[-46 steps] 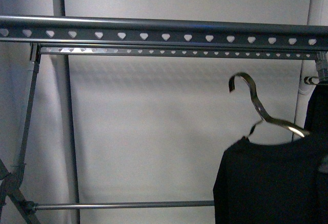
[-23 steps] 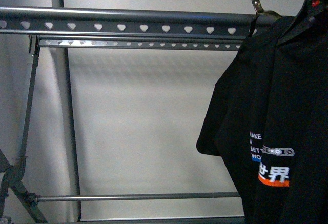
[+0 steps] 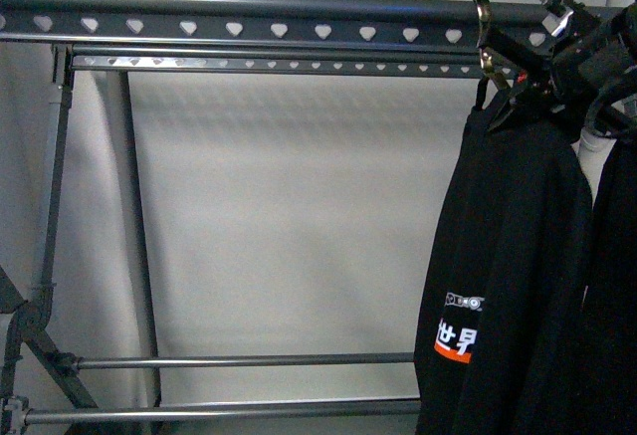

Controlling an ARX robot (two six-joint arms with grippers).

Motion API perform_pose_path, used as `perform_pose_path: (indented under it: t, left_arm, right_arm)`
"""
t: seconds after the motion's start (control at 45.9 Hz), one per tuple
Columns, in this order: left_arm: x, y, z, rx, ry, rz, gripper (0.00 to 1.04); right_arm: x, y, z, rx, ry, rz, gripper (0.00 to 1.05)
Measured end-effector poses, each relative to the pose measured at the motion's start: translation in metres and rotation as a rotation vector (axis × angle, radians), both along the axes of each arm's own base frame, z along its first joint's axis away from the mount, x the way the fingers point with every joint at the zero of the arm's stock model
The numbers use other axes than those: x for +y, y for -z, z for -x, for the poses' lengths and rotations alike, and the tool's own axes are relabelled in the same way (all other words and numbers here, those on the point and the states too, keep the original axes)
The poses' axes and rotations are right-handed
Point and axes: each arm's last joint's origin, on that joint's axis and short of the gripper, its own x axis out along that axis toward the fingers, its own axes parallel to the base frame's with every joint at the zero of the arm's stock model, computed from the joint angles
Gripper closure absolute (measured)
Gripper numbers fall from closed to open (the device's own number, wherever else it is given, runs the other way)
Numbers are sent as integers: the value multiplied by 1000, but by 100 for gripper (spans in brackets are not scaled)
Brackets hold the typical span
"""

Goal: Hang clothes on hanger

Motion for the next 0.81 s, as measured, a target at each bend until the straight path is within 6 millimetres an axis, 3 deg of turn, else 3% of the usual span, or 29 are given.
perform_pose_path:
  t: [0.065,0.131,0.196,0.24,0.414,0.501,0.545,0.588,0.632,0.697,0.806]
  left_arm:
    - [0,4,4,1,0,0,101]
    - [0,8,8,2,0,0,101]
    - [0,11,12,1,0,0,101]
    - [0,13,15,0,0,0,101]
    - [0,17,20,0,-1,0,101]
    - [0,18,22,-1,-1,0,101]
    - [0,20,24,-2,-1,0,101]
    - [0,23,26,-13,0,0,101]
    - [0,23,26,-16,2,-1,101]
    - [0,22,28,-22,2,-1,101]
    - [0,22,30,-25,0,-1,101]
  right_arm:
    - [5,12,7,-34,0,38,96]
    - [7,25,24,-103,17,89,80]
    - [4,25,46,-225,77,165,66]
    - [0,17,69,-348,111,209,55]
    - [-12,-9,152,-640,174,293,29]
    - [-13,-9,203,-745,177,326,15]
    - [-11,1,239,-774,197,367,6]
    - [-10,13,272,-709,242,390,12]
    - [-9,21,288,-651,258,404,17]
    - [-11,51,318,-539,259,438,27]
    - [-15,99,342,-494,236,452,45]
